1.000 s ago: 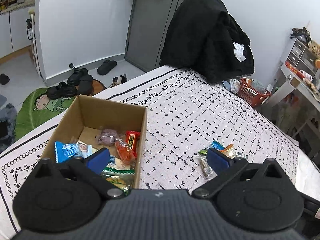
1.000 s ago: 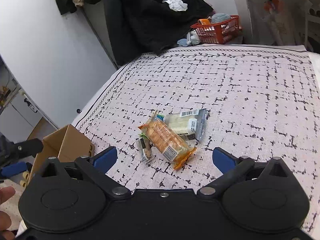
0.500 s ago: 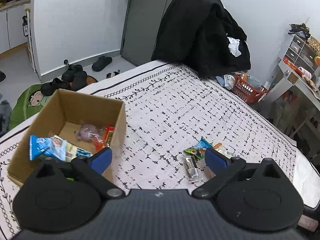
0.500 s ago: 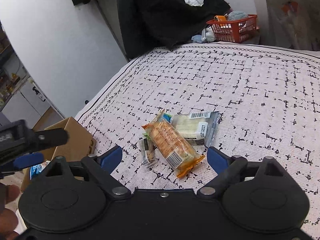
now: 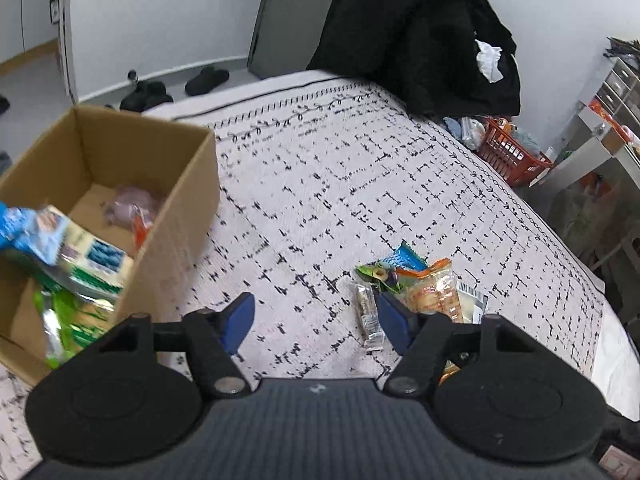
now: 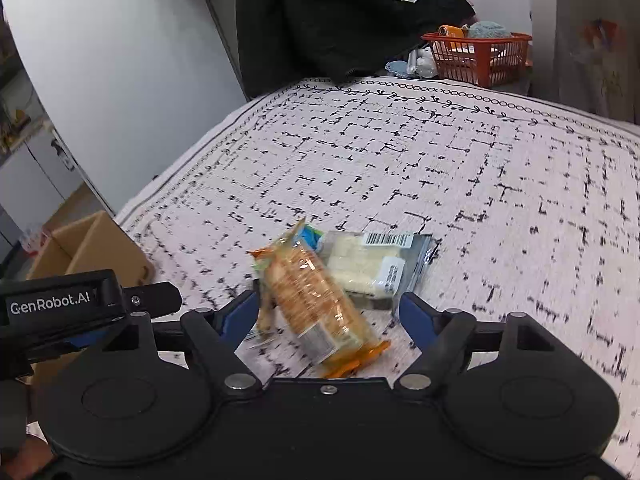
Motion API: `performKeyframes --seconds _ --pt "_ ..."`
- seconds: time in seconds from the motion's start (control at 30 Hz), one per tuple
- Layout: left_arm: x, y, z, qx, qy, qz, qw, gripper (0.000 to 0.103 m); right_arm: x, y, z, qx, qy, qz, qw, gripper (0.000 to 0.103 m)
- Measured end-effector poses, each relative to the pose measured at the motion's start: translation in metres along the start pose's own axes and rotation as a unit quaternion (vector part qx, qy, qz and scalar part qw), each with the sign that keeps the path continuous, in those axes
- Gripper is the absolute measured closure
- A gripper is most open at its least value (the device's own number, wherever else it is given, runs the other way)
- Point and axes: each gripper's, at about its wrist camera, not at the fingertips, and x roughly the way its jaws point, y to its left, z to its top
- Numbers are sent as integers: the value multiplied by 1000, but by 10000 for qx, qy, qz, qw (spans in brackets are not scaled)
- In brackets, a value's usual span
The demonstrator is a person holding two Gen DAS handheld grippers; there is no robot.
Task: Organize snacks
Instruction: 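Move the left tool toward the small snack pile while the right approaches the bread packet, then grasp the small stick snack with the left tool while the right grasps the long bread packet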
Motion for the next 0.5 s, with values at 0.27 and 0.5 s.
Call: performKeyframes --seconds 0.27,0.5 --pt "29 -3 -1 -173 209 -67 9996 45 20 0 -8 -304 380 8 9988 36" --pt "54 -12 -7 -257 502 -192 9982 48 17 -5 -10 -174 359 143 9991 66"
